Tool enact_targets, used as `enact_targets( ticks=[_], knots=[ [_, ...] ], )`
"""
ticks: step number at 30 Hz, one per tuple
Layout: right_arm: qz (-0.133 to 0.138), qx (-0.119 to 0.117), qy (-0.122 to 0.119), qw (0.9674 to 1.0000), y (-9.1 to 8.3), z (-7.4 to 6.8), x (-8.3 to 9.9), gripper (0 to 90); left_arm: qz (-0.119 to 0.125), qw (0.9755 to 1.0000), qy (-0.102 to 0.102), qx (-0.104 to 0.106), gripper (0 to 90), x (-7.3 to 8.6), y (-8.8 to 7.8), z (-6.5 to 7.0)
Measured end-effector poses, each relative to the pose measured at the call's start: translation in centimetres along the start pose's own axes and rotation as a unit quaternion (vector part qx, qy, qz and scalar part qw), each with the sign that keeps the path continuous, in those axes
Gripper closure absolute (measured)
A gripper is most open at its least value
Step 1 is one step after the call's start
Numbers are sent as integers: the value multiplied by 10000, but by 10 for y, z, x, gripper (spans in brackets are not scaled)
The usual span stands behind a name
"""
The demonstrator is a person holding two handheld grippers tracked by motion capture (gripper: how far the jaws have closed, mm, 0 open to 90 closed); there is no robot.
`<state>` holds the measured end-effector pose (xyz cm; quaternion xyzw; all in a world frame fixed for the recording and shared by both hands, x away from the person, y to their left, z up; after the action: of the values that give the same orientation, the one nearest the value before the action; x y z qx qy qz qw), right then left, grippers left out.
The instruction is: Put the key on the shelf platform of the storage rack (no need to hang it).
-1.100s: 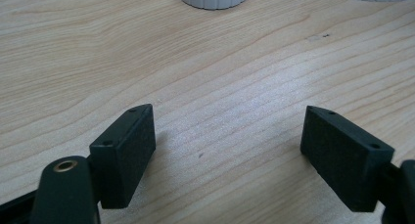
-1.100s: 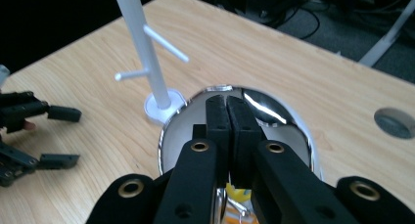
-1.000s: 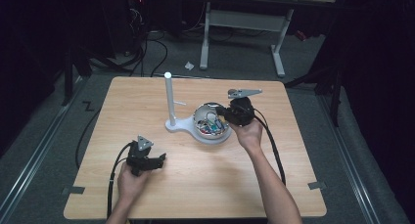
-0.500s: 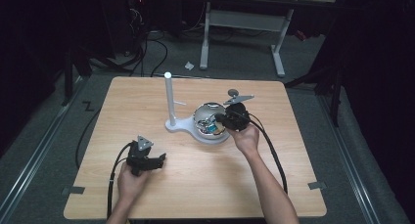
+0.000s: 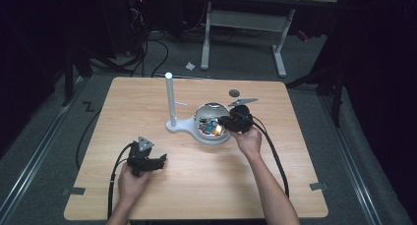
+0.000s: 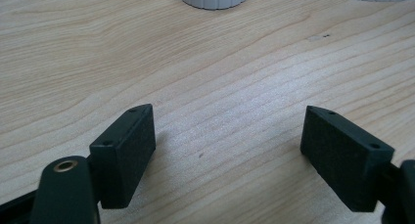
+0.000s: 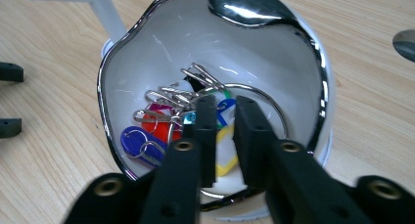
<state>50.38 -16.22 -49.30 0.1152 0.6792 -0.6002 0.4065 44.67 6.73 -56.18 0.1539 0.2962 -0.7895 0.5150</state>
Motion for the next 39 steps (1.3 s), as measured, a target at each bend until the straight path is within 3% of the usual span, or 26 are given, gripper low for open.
enact_targets(
  ticks=[7,13,18,25,29,39],
  knots=[
    [280,44,0,9996,-15,0,-7,568,-3,10000,2,4,210,0,0,0],
    [476,100,126,9987,-31,8,-11,482,0,10000,6,3,210,0,0,0],
    [538,232,89,9982,-41,14,-11,458,6,10000,17,1,210,0,0,0],
    [769,358,276,9960,-57,23,-9,446,8,10000,13,-1,210,0,0,0],
    [663,473,292,9963,-63,31,-2,447,7,10000,23,3,210,0,0,0],
    [813,576,405,9942,-86,43,6,448,5,10000,22,2,210,0,0,0]
  ],
)
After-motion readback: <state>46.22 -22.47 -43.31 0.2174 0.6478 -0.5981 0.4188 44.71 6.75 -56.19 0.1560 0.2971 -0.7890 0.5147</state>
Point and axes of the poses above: each handheld gripper's, and its own axes: y roughly forward along the jaws, x roughly out of its underside, z roughly to its right, the point moved 7 cm from there along y, roughly forward along the jaws, and after that the axes turned 14 degrees about x, right-handed, at the moved point
